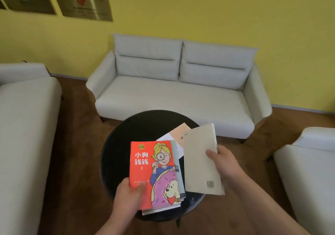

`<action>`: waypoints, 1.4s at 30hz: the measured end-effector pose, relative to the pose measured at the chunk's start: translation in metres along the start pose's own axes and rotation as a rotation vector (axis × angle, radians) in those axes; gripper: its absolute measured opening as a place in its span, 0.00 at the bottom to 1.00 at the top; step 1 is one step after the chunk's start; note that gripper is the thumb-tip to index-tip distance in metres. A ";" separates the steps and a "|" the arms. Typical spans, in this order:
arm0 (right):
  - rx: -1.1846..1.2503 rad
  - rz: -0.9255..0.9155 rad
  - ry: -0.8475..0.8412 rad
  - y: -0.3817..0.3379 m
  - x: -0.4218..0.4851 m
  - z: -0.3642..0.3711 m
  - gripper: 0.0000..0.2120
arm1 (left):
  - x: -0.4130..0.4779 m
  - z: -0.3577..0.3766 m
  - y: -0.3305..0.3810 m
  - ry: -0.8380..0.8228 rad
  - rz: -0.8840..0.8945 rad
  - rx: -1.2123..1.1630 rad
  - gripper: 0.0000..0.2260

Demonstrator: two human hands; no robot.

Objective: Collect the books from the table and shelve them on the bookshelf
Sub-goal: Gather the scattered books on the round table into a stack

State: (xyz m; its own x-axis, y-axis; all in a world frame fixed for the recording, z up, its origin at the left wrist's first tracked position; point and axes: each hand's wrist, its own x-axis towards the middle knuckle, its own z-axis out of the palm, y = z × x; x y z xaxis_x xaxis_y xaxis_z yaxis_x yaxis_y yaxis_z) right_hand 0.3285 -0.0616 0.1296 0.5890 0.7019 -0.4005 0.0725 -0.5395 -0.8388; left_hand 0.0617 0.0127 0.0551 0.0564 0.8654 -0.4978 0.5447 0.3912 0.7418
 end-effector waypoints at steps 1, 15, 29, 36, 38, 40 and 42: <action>-0.007 -0.002 -0.032 -0.001 0.001 -0.004 0.08 | 0.000 0.003 -0.003 0.031 0.024 0.097 0.17; -0.303 -0.233 -0.195 -0.052 0.004 0.044 0.07 | -0.006 0.011 0.012 0.033 0.013 0.000 0.18; -1.037 -1.217 -0.315 0.002 0.019 0.051 0.15 | 0.020 -0.014 0.004 -0.102 -0.329 -0.670 0.26; -0.515 -0.426 -0.218 0.040 0.023 0.060 0.25 | 0.018 -0.025 0.009 -0.267 -0.121 -0.336 0.23; -0.201 -0.179 -0.274 0.030 0.018 0.067 0.21 | 0.016 -0.026 0.015 -0.362 -0.093 -0.234 0.27; -0.115 -0.051 -0.391 0.024 0.018 0.073 0.19 | 0.018 -0.028 0.021 -0.427 -0.086 -0.194 0.24; -0.114 -0.038 -0.436 0.023 0.020 0.078 0.22 | 0.019 -0.027 0.028 -0.371 -0.079 -0.221 0.15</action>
State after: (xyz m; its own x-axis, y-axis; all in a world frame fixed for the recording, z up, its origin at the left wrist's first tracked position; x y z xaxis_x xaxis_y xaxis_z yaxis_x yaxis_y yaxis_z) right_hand 0.2791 -0.0239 0.0742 0.1922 0.8394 -0.5083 0.1901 -0.5400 -0.8199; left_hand 0.0551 0.0483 0.0783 0.3405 0.6748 -0.6547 0.3697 0.5441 0.7532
